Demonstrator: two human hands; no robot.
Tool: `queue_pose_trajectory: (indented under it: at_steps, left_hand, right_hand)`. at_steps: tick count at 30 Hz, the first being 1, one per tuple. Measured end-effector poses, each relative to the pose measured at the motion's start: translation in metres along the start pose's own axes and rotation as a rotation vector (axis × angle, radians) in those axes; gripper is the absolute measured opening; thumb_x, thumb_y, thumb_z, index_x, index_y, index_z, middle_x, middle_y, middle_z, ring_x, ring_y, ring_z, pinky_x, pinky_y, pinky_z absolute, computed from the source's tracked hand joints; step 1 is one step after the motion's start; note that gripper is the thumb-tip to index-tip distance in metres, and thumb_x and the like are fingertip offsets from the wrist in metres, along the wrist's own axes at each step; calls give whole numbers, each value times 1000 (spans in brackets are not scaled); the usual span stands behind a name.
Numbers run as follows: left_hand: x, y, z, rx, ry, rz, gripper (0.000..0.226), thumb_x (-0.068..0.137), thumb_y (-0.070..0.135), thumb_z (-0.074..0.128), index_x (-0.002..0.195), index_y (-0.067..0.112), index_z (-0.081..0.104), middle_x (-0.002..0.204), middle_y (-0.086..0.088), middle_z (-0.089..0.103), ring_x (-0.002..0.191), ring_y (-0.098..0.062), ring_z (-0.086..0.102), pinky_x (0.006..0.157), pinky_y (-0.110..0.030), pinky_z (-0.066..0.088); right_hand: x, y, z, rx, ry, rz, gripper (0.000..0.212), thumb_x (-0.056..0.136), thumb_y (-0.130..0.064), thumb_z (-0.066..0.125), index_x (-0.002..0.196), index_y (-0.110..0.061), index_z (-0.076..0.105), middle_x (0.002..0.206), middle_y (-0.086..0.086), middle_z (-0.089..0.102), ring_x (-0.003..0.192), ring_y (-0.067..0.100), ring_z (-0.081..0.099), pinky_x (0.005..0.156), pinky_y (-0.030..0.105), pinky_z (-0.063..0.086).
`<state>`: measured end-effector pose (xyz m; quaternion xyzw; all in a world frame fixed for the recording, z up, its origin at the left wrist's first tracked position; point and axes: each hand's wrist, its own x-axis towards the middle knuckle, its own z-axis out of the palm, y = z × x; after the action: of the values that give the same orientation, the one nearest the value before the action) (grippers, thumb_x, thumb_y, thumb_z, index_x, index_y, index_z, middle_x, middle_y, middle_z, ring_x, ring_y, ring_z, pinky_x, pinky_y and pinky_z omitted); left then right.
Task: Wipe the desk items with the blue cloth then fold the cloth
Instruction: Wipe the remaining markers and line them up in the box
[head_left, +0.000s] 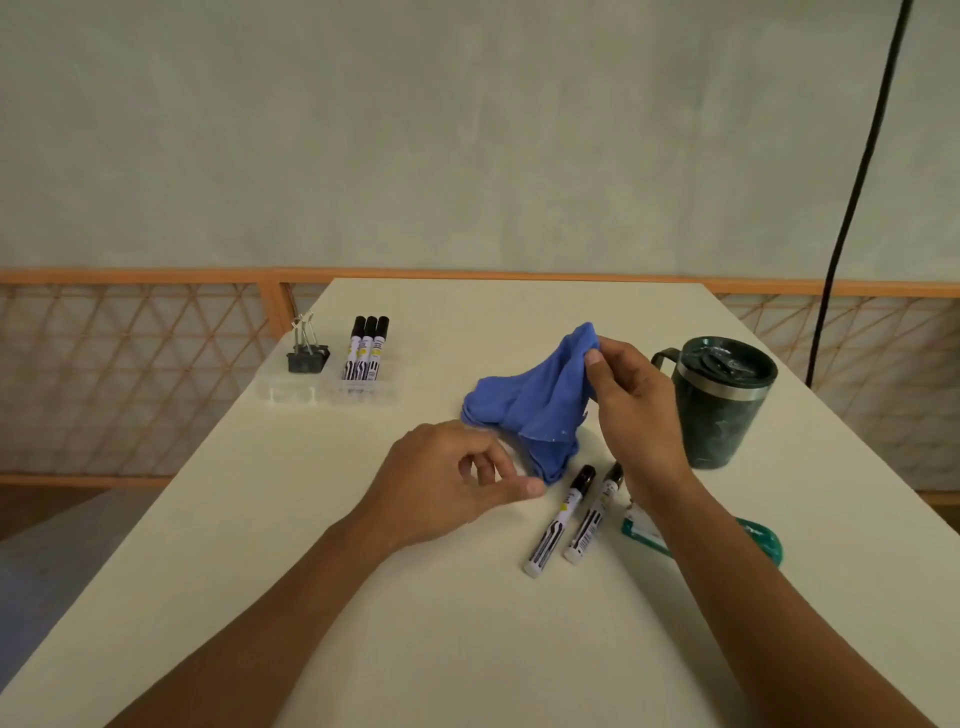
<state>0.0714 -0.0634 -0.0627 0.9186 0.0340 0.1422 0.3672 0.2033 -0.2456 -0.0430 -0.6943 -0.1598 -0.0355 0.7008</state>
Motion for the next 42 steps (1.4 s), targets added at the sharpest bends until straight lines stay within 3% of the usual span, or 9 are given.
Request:
queue_pose_trajectory:
  at_steps: [5, 16, 18, 22, 27, 31, 34, 38, 42]
  left_hand:
    - [-4, 17, 19, 127, -77, 83, 55, 61, 90, 79, 76, 37, 72, 75, 21, 69, 73, -2, 62, 61, -13, 36]
    - [-2, 8, 14, 277, -45, 165, 18, 80, 56, 79, 82, 39, 74, 79, 27, 69, 86, 1, 61, 66, -12, 39]
    - [-1, 2, 13, 331, -17, 217, 15, 79, 55, 76, 83, 41, 73, 78, 26, 68, 85, -3, 60, 71, -21, 48]
    - [2, -7, 9, 360, 2, 311, 10, 82, 49, 75, 83, 39, 72, 79, 23, 65, 83, -4, 54, 74, -26, 45]
    - [8, -26, -20, 222, 198, 433, 13, 84, 32, 87, 93, 34, 77, 86, 20, 68, 80, -6, 56, 69, -26, 46]
    - [12, -33, -35, 182, 455, 430, 14, 88, 22, 87, 97, 26, 78, 88, 16, 68, 79, -14, 61, 69, -24, 43]
    - [12, -34, -33, 114, 502, 395, 16, 88, 14, 87, 99, 22, 78, 90, 15, 69, 76, -11, 66, 65, -27, 48]
    - [12, -33, -27, 70, 507, 385, 13, 90, 16, 87, 99, 20, 78, 91, 14, 70, 65, -8, 67, 67, -19, 52]
    - [13, -33, -24, 37, 465, 382, 14, 90, 15, 87, 100, 20, 79, 91, 12, 69, 63, -12, 64, 61, -28, 52]
  right_hand:
    - [-2, 5, 3, -22, 54, 7, 22, 111, -28, 57, 127, -26, 72, 116, -10, 76, 109, 9, 72, 79, 23, 59]
    - [-9, 1, 6, 43, 96, 33, 19, 112, -28, 55, 126, -31, 67, 115, -5, 76, 98, 5, 74, 73, 19, 58]
    - [-9, 1, 6, 67, 100, 45, 16, 112, -29, 55, 122, -34, 67, 110, -6, 78, 97, 8, 75, 78, 26, 62]
    - [-7, 4, 4, 150, 112, 98, 15, 111, -32, 54, 119, -39, 64, 104, -11, 79, 103, 20, 75, 96, 49, 62]
    - [-7, 5, 4, 236, 133, 131, 21, 111, -28, 49, 120, -41, 63, 95, -13, 75, 101, 19, 68, 106, 56, 54]
    - [-11, 7, 9, 285, 76, 162, 22, 112, -24, 50, 122, -38, 65, 111, -2, 75, 101, 17, 65, 101, 54, 55]
    - [-18, 8, 18, 252, -12, 140, 24, 113, -26, 49, 123, -41, 66, 115, -6, 75, 105, 17, 69, 88, 41, 56]
    - [-27, 9, 28, 189, -137, 111, 34, 115, -24, 45, 126, -48, 66, 128, -2, 74, 119, 25, 70, 101, 53, 56]
    - [-32, 5, 30, 179, -194, 97, 33, 114, -24, 46, 135, -40, 66, 131, -10, 73, 122, 16, 69, 110, 49, 54]
